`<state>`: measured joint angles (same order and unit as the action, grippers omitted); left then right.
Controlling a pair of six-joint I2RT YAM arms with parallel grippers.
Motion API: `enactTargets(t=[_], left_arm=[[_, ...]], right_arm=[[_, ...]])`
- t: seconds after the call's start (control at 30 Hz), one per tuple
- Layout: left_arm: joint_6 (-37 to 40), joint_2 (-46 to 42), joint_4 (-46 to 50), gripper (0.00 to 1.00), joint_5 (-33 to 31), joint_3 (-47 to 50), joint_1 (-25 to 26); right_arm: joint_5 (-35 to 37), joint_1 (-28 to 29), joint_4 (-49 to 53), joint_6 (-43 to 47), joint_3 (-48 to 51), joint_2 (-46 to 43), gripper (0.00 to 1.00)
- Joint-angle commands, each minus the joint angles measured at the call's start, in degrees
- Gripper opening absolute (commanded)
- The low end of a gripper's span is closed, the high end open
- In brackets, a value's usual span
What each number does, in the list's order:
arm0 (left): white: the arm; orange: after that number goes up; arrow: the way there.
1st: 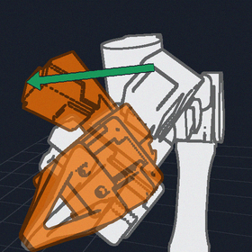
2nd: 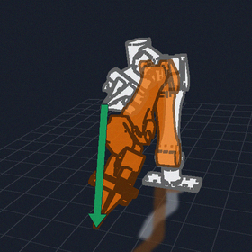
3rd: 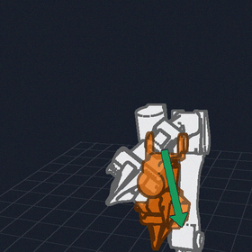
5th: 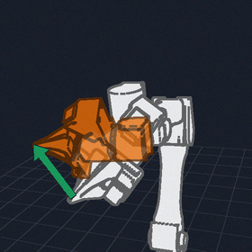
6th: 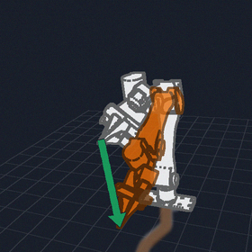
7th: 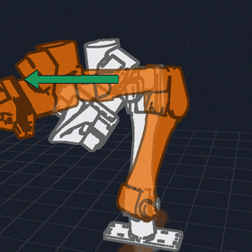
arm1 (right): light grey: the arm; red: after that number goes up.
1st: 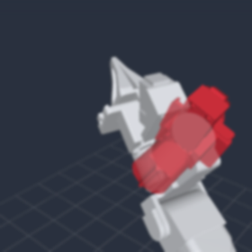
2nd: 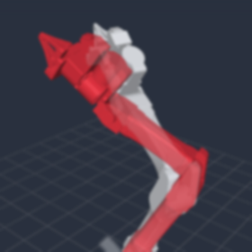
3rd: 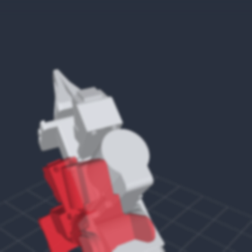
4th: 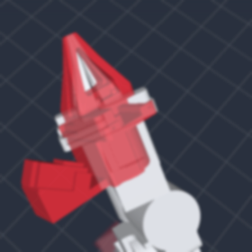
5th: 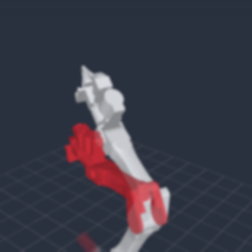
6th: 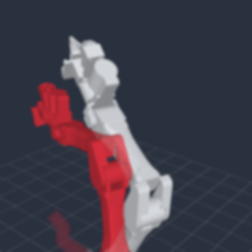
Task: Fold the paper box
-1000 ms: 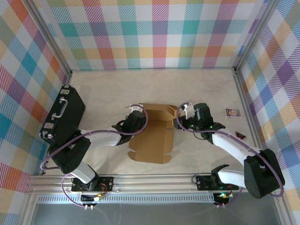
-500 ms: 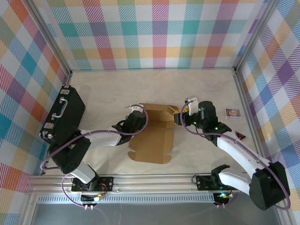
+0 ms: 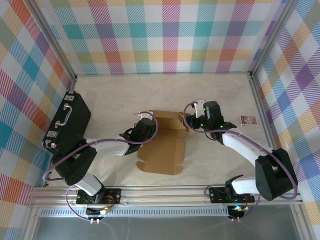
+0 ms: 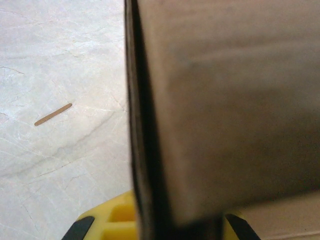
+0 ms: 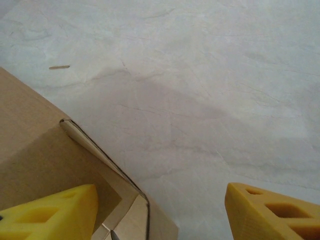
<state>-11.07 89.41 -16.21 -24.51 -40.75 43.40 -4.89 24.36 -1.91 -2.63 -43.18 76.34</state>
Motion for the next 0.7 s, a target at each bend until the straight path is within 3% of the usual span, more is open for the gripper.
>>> enactTargets(t=[0.0,0.27,0.67], left_arm=[[0.3,-0.7,-0.5,0.00,0.9,-1.3,0.6],[0.2,-1.3,-0.7,0.00,1.0,-0.9,0.6],[0.2,-1.6,-0.6,0.00,1.0,-0.8,0.7]], right_arm=[[-4.4,0.2,-4.2,0.6,0.4,1.4,0.69],[-12.2,0.2,-3.3,-3.2,-1.2,2.9,0.70],[-5.1,0.2,-3.6,-4.3,3.7,2.1,0.74]])
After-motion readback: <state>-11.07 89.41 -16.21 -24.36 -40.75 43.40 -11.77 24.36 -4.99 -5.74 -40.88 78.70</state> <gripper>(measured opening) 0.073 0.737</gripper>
